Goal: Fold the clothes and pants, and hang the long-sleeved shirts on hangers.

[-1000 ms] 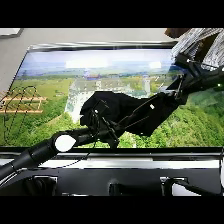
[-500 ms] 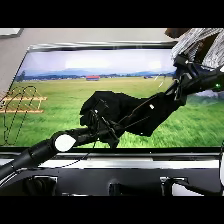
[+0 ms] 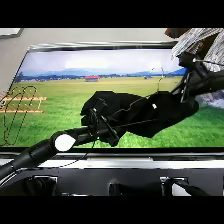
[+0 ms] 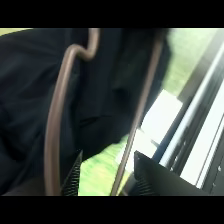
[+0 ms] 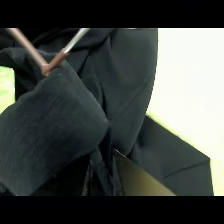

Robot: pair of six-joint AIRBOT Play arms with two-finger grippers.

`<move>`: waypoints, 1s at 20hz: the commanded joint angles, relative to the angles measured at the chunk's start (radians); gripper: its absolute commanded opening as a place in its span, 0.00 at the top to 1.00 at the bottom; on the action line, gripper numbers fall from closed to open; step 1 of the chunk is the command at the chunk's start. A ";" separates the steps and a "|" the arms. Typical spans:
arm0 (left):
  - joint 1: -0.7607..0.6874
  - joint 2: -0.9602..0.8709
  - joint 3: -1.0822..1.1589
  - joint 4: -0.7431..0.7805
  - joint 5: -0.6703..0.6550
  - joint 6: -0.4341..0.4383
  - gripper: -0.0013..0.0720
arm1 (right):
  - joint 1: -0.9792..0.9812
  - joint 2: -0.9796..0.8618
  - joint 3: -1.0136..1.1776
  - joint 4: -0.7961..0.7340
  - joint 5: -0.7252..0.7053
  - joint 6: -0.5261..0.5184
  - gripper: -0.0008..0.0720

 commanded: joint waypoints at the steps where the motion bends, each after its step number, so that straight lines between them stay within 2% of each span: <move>1: 0.018 0.000 0.000 0.000 0.025 -0.070 0.44 | 0.000 0.069 0.001 -0.050 0.013 0.039 0.96; 2: 0.027 0.000 0.000 0.000 0.026 -0.092 0.33 | 0.000 0.088 0.001 -0.064 0.013 0.041 0.96; 3: 0.042 0.002 0.000 0.000 0.026 -0.129 0.15 | 0.000 0.103 0.001 -0.074 0.011 0.046 0.96; 5: 0.097 0.018 0.000 0.000 0.022 -0.222 0.15 | 0.000 0.124 0.001 -0.084 0.013 0.074 0.96; 7: 0.206 0.058 0.000 0.003 -0.044 -0.362 0.15 | 0.000 0.129 0.001 -0.084 0.013 0.088 0.96; 10: 0.383 0.100 0.000 0.103 -0.289 -0.537 0.16 | 0.000 0.128 0.001 -0.082 0.008 0.089 0.96; 12: 0.420 0.100 0.000 0.242 -0.472 -0.617 0.17 | 0.000 0.128 0.001 -0.080 0.008 0.097 0.96; 14: 0.342 0.098 0.000 0.365 -0.549 -0.642 0.17 | 0.000 0.128 0.001 -0.080 0.008 0.098 0.96; 16: 0.192 0.088 0.000 0.491 -0.502 -0.742 0.17 | 0.000 0.128 0.001 -0.080 0.008 0.111 0.96; 18: 0.026 0.047 0.003 0.632 -0.446 -0.878 0.17 | 0.000 0.128 0.001 -0.080 0.008 0.117 0.96; 20: -0.117 -0.026 0.034 0.753 -0.427 -0.944 0.15 | 0.000 0.128 0.001 -0.081 0.008 0.124 0.96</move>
